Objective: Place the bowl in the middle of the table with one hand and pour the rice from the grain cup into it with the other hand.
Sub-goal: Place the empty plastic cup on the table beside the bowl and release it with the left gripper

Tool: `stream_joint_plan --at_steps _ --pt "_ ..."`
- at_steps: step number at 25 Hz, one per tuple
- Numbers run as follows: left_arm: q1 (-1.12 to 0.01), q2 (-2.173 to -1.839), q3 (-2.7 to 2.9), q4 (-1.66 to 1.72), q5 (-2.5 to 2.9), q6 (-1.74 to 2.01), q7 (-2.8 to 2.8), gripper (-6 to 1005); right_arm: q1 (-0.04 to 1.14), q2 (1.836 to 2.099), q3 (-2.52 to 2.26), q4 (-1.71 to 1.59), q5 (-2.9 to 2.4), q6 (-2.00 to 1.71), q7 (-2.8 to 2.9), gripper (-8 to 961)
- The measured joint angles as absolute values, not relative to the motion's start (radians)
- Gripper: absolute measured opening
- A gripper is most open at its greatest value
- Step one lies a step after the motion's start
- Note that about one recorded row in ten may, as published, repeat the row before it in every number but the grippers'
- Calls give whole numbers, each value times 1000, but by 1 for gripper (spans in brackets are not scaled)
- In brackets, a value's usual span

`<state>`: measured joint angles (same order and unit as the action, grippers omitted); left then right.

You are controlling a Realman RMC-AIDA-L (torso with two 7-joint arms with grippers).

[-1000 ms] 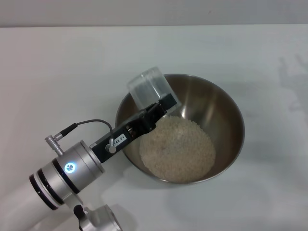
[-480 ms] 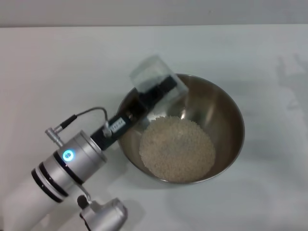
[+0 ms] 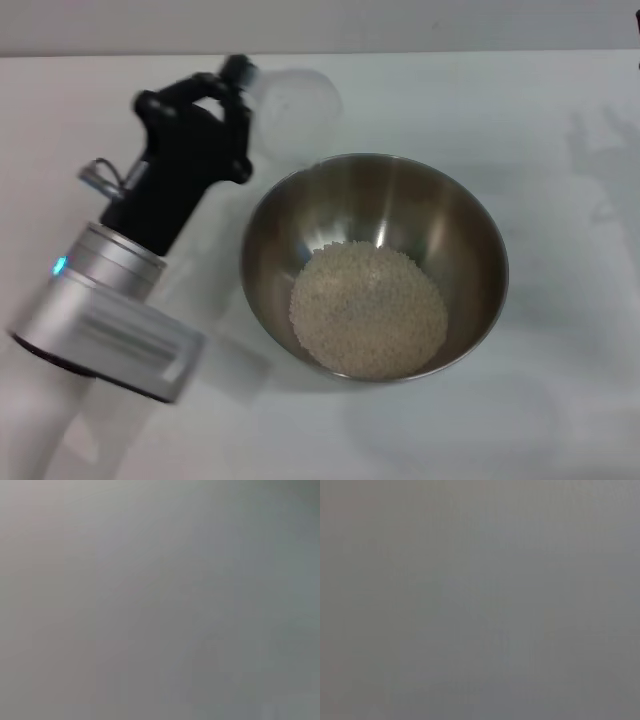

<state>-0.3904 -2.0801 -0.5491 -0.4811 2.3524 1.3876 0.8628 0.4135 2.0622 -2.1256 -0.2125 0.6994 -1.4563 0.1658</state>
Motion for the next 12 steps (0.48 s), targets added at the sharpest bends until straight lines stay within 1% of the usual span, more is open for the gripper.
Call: stream_joint_plan --at_steps 4,7,12 --pt "-376 -2080 -607 -473 2331 1334 645 56 417 2063 -2121 -210 699 -1456 184 426" --pt "-374 -2078 -650 -441 2244 1215 413 57 417 2063 -2122 -210 699 -1460 193 426" --pt "-381 -2076 -669 -387 2214 1097 206 59 416 2063 -2124 -214 699 -1464 201 426"
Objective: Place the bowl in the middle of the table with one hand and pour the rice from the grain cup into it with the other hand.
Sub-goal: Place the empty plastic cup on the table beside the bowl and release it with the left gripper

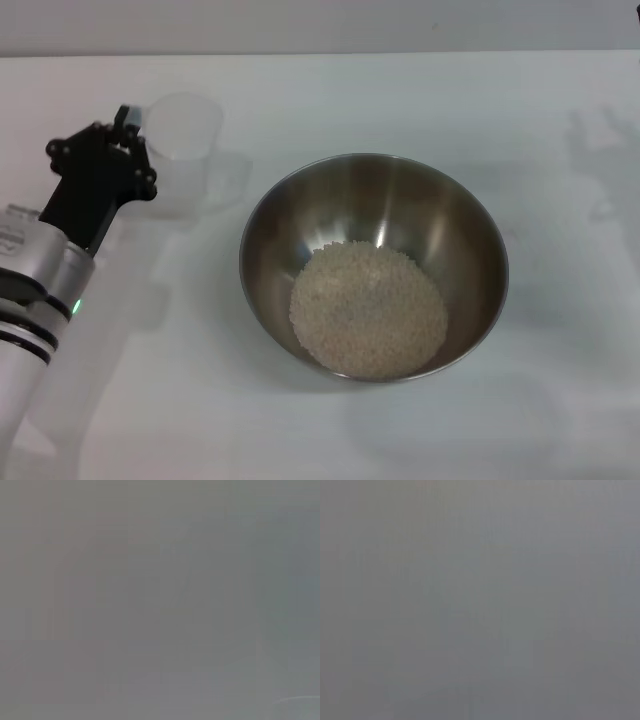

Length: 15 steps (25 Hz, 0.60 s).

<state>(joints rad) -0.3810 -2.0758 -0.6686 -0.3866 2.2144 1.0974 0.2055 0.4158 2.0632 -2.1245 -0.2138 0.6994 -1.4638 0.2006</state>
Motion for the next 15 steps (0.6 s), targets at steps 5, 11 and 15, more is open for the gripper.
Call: stream_joint_plan --at_steps 5,11,15 --pt "-385 -2077 -675 -361 2213 1015 107 61 413 2065 -2127 -216 699 -1465 201 425" --pt "-383 -2078 -676 -362 2213 984 99 63 411 2065 -2128 -216 699 -1466 202 426" --pt "-381 -2079 -677 -369 2212 954 96 65 412 2065 -2126 -216 690 -1467 208 427"
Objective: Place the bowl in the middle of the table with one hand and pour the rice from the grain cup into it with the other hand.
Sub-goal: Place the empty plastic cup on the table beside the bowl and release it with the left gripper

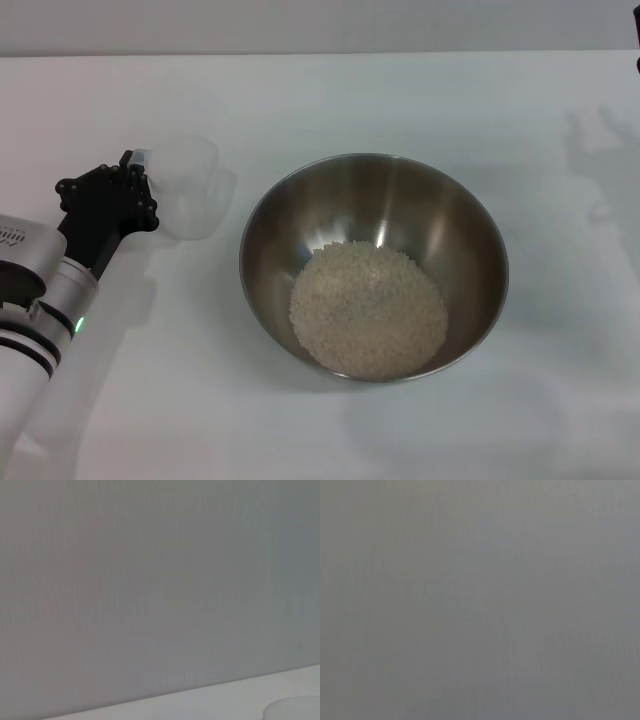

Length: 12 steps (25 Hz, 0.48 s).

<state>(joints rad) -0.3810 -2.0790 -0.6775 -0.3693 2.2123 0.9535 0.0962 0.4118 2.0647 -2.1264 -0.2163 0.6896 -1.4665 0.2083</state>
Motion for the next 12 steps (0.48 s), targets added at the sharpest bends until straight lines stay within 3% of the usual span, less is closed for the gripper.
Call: stream_joint_plan --at_steps 12 --pt "-355 -2075 -677 -361 2212 952 -18 70 420 2063 -2127 -210 688 -1464 216 430"
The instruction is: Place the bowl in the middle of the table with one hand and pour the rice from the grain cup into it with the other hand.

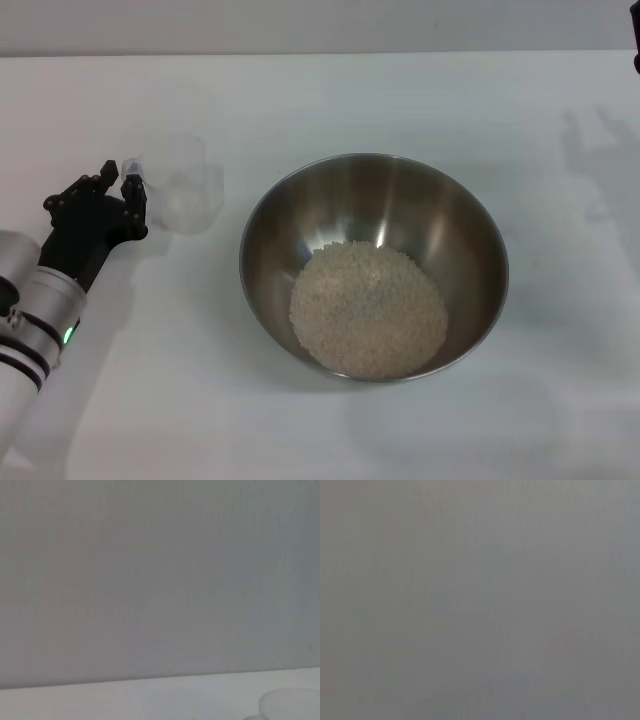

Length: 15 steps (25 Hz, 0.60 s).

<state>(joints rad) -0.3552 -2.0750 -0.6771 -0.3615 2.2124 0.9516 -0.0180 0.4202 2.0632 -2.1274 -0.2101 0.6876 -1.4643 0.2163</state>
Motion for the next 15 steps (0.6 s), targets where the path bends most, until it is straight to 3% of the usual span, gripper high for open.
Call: stream_joint_plan --at_steps 6,11,15 --pt "-325 -2072 -670 -368 2222 968 -23 247 422 2063 -2130 -209 683 -1447 216 432" --pt "-289 -2071 -654 -373 2224 1013 -24 540 420 2066 -2131 -208 606 -1410 216 433" --pt "-256 -2071 -636 -372 2224 1070 -25 583 421 2075 -2131 -210 555 -1358 209 435"
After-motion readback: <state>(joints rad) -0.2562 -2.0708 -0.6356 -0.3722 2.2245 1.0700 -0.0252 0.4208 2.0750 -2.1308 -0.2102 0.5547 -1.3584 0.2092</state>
